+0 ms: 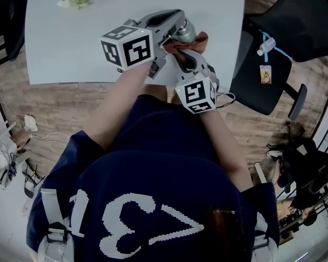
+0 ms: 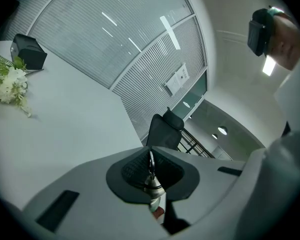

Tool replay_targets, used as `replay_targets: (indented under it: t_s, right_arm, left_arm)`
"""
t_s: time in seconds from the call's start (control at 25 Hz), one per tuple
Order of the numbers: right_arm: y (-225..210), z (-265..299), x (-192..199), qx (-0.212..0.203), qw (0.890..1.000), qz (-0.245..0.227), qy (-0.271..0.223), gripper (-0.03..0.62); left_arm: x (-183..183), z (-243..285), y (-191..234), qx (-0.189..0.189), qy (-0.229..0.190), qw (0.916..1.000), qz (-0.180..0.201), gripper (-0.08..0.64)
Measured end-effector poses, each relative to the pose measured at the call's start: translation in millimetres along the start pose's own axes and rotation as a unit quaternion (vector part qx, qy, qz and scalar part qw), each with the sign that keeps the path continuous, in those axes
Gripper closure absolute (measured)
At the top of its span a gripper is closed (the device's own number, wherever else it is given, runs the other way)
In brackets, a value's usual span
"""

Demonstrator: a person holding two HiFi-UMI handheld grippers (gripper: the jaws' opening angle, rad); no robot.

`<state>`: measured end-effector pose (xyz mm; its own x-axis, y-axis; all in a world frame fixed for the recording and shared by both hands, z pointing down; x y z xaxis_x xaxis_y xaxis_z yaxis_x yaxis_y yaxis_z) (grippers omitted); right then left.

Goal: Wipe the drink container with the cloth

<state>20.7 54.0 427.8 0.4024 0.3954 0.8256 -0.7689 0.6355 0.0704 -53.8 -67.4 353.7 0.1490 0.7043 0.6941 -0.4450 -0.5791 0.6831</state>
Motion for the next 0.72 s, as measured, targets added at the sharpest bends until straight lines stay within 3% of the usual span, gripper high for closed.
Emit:
replay_targets:
  t_s: [0.24,0.36,0.48,0.6,0.72]
  right_arm:
    - [0,-3,-51,0.024,0.996,-0.055,-0.068,0.529]
    - [4,6,-40,0.017,0.997,-0.06,-0.042,0.529]
    - [12,21,-8,-0.008,0.997,-0.065,0.028,0.529]
    - [11,22,10,-0.035,0.998,-0.03,0.044,0.529]
    - [-7,5,-4,-0.038,0.999,0.03,-0.018,0.531]
  left_arm:
    - [-1,0,0,-0.014,0.009,0.9996,0.024,0.537]
    - [-1,-2,1,-0.013,0.007,0.9997,0.02,0.537]
    - [0,-4,1,-0.008,-0.003,0.9999,0.007,0.537]
    - [0,-4,0,-0.006,-0.002,0.9999,0.009,0.537]
    - [0,-5,2,-0.01,-0.004,0.9999,0.013,0.537]
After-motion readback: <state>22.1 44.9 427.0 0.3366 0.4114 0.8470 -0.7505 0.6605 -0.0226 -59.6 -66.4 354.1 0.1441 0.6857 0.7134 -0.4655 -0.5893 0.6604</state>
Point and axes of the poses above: the fingertips, and each gripper's own axes: z forward along the fingers, y to its left, x out of its underside, the point moved 7 cm from there along -z, backward along the fingers, and after that the axes turned 7 degrees about x, right-handed, at the moved point
